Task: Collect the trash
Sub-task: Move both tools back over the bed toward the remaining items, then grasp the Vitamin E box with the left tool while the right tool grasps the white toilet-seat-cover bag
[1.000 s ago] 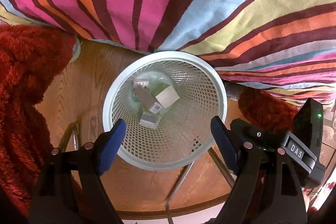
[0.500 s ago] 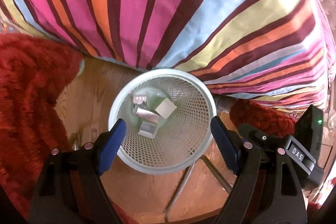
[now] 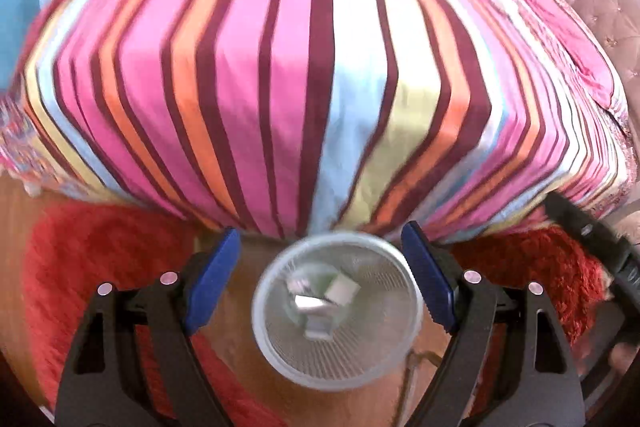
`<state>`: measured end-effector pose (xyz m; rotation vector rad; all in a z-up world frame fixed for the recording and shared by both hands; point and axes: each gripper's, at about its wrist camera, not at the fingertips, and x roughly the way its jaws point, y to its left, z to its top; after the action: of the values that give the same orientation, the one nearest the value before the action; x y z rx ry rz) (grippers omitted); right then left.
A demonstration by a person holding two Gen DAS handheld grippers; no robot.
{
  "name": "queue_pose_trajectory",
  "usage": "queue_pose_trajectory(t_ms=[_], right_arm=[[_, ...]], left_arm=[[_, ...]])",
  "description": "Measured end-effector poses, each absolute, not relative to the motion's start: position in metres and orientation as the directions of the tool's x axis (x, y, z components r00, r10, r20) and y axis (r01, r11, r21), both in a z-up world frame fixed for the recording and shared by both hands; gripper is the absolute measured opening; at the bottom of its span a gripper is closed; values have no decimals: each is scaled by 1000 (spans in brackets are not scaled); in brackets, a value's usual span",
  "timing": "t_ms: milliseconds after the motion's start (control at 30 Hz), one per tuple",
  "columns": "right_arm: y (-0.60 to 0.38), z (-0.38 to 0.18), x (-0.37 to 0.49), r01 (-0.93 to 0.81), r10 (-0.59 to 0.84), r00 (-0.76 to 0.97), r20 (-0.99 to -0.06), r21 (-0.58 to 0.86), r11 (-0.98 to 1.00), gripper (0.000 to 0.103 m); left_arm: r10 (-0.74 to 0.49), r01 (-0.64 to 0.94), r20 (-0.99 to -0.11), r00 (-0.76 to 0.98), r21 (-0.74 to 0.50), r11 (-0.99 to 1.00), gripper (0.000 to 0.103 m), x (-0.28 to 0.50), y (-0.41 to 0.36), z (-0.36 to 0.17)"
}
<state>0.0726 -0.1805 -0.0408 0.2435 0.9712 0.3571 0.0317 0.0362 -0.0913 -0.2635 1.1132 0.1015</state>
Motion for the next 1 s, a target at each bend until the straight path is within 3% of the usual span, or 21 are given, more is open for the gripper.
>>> queue_pose_trajectory(t_ms=[200, 400, 1000], right_arm=[[-198, 1, 97, -220, 353, 675, -648, 280, 934, 85], [-206, 20, 131, -239, 318, 724, -612, 210, 948, 85], [-187, 22, 254, -290, 271, 709, -651, 81, 954, 85]], left_arm=[[-31, -183, -841, 541, -154, 971, 81, 53, 52, -51], [-54, -205, -809, 585, -212, 956, 81, 97, 75, -24], [-122, -199, -791, 599, -295, 935, 81, 249, 114, -12]])
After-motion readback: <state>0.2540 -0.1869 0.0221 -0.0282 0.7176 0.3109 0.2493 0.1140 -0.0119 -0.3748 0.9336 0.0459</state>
